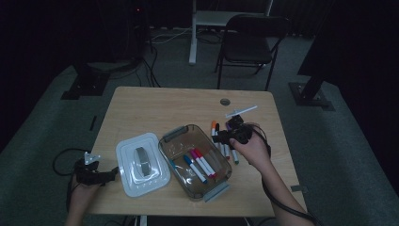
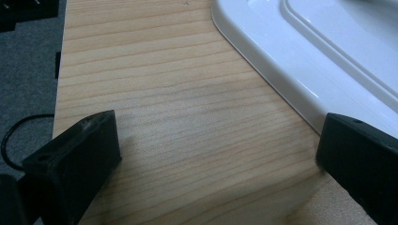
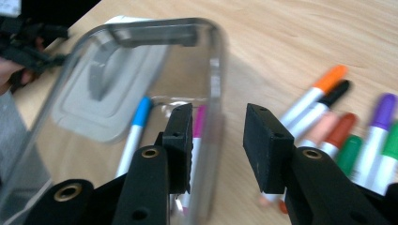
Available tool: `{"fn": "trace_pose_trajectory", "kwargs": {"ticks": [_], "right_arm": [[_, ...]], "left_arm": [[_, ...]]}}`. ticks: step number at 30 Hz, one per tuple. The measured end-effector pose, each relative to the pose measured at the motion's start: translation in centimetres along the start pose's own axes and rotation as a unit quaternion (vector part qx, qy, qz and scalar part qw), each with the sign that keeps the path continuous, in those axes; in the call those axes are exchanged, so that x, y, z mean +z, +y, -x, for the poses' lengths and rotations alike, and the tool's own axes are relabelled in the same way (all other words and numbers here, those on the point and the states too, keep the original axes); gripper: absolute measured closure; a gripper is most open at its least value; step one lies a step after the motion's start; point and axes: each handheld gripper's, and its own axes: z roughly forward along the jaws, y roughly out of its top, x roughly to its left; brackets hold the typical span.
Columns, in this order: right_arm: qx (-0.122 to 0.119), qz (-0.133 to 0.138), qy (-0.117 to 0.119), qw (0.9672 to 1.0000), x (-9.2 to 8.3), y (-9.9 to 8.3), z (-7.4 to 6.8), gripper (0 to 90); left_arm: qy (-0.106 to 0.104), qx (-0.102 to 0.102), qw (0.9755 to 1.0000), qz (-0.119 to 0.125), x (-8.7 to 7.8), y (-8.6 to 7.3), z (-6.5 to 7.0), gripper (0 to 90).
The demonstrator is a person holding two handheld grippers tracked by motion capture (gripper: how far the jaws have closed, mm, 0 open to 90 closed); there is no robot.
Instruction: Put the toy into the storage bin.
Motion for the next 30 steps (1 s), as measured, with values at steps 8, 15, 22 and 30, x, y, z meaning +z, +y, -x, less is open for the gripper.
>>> {"fn": "trace_pose_trajectory", "kwargs": {"ticks": [8, 15, 22, 30], "right_arm": [[0.035, 0.036, -0.037, 0.9981, -0.4, -1.4, 4.4, 61.5], [0.066, 0.036, -0.070, 0.9947, 0.8, -2.0, 8.1, 61.4], [0.108, 0.039, -0.096, 0.9887, 2.4, -2.3, 11.8, 61.2], [0.143, 0.011, -0.126, 0.9817, 4.8, -2.3, 14.8, 59.8]], "left_arm": [[0.000, -0.001, 1.0000, 0.000, 0.0, 0.0, 0.0, 0.5], [0.000, -0.001, 1.0000, 0.000, 0.0, 0.0, 0.0, 0.5], [0.000, -0.001, 1.0000, 0.000, 0.0, 0.0, 0.0, 0.5], [0.000, -0.001, 1.0000, 0.000, 0.0, 0.0, 0.0, 0.5]]}}
